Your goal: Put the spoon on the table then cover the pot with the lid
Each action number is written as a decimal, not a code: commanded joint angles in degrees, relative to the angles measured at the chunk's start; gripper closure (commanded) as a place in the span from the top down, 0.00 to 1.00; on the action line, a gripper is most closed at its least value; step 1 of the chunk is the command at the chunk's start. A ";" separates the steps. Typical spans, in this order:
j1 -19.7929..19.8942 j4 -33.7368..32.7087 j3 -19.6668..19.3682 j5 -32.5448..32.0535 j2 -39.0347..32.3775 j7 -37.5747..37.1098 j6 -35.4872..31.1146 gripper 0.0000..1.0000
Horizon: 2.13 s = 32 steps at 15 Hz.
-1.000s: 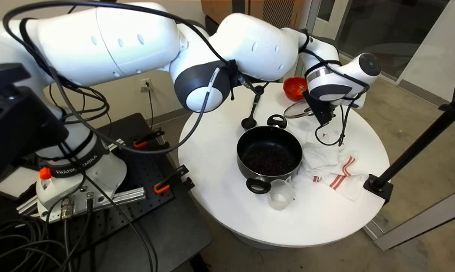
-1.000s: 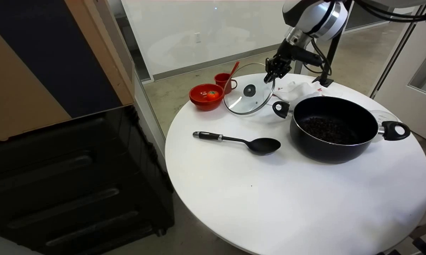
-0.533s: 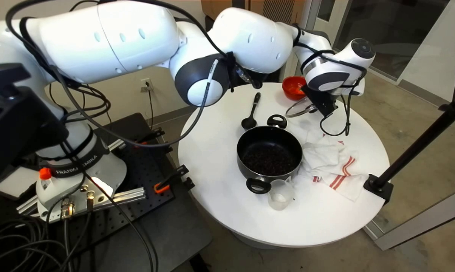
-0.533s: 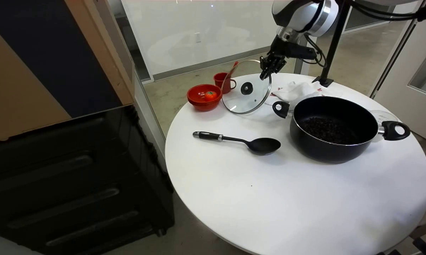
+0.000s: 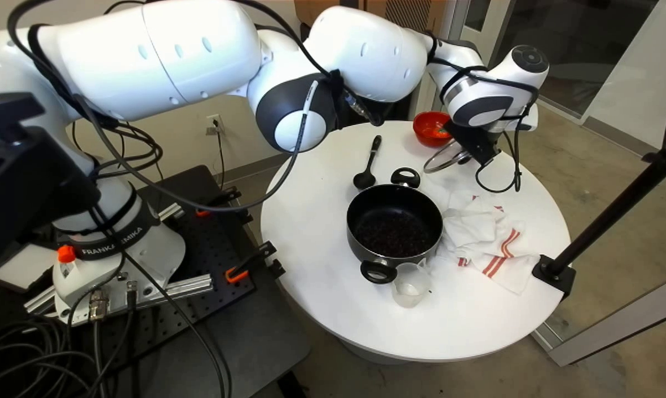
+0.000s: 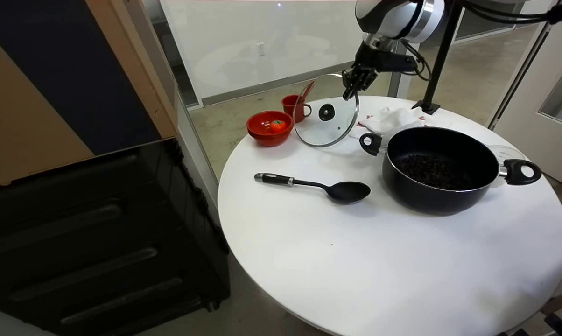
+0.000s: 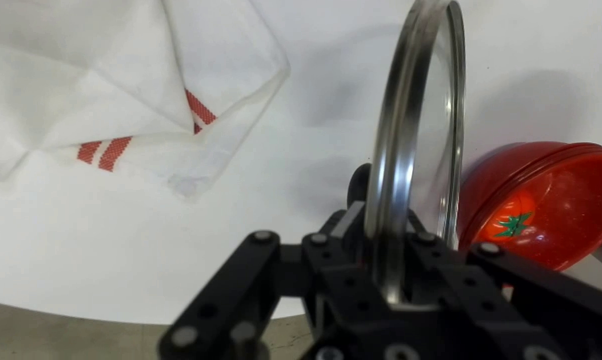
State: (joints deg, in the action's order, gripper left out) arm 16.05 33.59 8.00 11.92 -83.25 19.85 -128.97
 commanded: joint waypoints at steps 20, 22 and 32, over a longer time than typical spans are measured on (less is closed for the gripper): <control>-1.58 1.43 -6.22 -2.20 8.46 -0.06 -2.61 0.03; -2.37 1.76 -6.08 -2.58 9.65 1.09 -1.46 0.03; -10.91 1.44 -11.12 -10.17 15.60 -1.03 -4.94 0.03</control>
State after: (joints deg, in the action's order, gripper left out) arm 8.02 33.80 -0.18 4.61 -70.69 21.13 -131.20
